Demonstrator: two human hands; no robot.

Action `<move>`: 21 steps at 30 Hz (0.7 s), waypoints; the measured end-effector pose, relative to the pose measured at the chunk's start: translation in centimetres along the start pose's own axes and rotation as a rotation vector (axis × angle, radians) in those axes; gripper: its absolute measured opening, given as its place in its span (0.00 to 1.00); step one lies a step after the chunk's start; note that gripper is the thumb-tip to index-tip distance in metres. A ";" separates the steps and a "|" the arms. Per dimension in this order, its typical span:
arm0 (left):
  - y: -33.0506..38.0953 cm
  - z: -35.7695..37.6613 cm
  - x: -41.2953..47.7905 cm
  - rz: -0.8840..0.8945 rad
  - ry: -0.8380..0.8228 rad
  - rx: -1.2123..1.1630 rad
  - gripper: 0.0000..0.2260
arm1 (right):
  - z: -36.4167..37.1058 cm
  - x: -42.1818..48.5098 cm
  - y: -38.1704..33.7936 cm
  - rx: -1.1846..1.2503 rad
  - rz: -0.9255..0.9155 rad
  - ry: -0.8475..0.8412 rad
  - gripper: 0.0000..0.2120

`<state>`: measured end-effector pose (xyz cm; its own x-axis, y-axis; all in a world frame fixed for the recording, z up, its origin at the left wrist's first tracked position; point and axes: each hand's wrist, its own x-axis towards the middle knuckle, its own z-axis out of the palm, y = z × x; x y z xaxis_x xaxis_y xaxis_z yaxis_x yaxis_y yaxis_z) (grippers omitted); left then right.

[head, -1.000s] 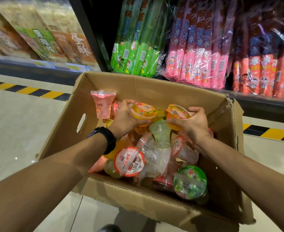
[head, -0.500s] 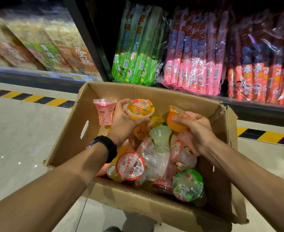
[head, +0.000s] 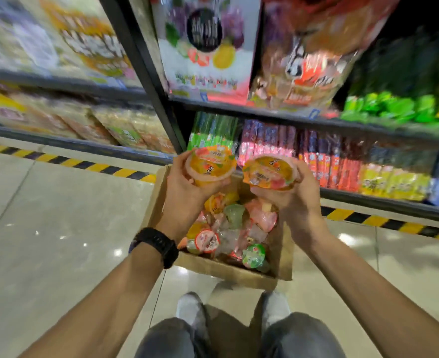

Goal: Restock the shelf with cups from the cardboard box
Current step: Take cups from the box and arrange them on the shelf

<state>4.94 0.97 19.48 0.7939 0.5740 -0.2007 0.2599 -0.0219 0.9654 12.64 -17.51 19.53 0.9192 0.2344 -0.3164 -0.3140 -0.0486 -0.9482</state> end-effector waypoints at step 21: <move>54.4 -4.0 -14.1 0.460 0.071 -0.172 0.32 | -1.9 -17.4 -53.6 -0.014 -0.521 0.091 0.39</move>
<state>5.74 -5.04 75.48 0.7638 0.5914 0.2586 -0.2077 -0.1542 0.9660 13.87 -20.82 75.79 0.9697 0.1459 0.1960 0.1924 0.0387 -0.9806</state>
